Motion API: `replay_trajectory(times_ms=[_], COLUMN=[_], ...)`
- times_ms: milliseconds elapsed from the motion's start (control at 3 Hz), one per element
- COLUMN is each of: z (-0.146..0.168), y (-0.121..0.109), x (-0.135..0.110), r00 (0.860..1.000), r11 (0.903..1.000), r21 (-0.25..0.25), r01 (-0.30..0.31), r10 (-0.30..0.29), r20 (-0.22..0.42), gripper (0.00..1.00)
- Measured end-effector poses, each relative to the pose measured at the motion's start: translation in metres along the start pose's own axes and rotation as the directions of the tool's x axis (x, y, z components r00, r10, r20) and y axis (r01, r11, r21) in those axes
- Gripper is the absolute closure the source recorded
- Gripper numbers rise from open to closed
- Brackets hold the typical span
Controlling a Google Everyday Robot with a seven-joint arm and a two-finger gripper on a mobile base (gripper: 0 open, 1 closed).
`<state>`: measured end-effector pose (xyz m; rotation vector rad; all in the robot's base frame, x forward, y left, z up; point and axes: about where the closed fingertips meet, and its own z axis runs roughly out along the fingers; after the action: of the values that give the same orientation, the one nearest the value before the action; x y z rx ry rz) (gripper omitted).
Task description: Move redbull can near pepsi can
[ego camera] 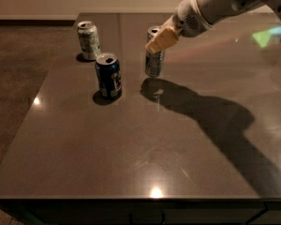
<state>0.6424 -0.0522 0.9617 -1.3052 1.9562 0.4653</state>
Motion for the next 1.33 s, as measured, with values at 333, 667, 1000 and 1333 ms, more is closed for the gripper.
replay_trajectory(times_ms=[333,667,1000,1333], z=[0.008,0.019,0.028,0.035], y=[0.038,0.061,0.076,0.083], x=[-0.008,-0.01,-0.011,-0.01], r00=[0.996,0.989,0.984,0.981], r11=[0.9933,0.9824,0.9734,0.9677], r21=[-0.067,-0.116,-0.146,-0.168], r01=[0.094,0.146,0.176,0.188], r10=[-0.093,-0.146,-0.179,-0.195], r20=[0.01,0.008,-0.008,-0.023], gripper=[1.0,1.0,0.86,0.64])
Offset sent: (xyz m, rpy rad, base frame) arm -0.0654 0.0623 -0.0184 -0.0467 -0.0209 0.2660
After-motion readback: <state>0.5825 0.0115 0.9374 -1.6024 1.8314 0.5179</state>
